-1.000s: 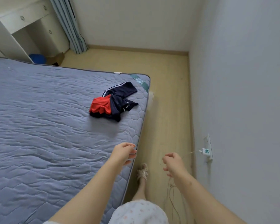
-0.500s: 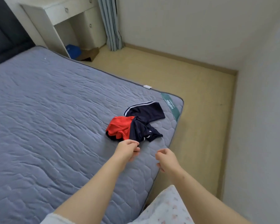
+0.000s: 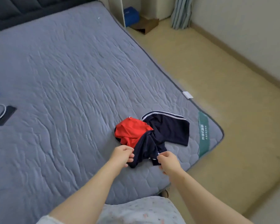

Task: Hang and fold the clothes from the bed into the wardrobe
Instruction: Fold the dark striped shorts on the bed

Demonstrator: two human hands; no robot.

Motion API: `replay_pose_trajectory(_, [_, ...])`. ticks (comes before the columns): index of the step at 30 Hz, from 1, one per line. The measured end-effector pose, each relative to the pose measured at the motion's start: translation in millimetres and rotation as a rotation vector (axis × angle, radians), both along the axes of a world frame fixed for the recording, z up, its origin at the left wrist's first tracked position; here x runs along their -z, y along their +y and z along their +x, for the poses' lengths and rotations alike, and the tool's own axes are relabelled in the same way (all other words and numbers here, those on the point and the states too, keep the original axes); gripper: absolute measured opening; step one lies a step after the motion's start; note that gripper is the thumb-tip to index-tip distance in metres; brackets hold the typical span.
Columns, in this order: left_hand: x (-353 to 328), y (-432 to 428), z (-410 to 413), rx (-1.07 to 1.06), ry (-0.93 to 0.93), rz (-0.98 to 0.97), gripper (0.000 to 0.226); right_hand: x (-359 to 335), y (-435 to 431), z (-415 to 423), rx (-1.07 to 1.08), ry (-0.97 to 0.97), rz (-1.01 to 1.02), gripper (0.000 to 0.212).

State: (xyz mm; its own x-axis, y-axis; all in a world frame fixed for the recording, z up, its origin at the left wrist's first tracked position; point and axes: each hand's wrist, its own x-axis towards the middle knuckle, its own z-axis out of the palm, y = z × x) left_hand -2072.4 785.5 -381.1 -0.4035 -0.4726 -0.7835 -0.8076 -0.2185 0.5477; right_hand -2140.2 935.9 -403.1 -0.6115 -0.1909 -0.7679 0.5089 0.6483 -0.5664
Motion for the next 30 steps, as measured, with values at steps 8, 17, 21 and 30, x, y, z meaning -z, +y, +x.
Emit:
replay_pose_trajectory(8, [63, 19, -47, -0.135, -0.093, 0.000, 0.023, 58, -3, -85, -0.352, -0.009, 0.149, 0.019])
replay_pose_trajectory(17, [164, 16, -61, -0.205, -0.110, -0.261, 0.024, 152, -39, -104, -0.499, -0.063, 0.119, 0.012])
replay_pose_trajectory(21, [203, 13, -64, 0.084, -0.131, -0.361, 0.054, 188, -49, -109, -0.452, 0.042, 0.126, 0.046])
replay_pose_trajectory(30, [249, 15, -51, 0.160, -0.315, -0.648, 0.028, 234, -47, -122, -0.702, 0.232, 0.220, 0.081])
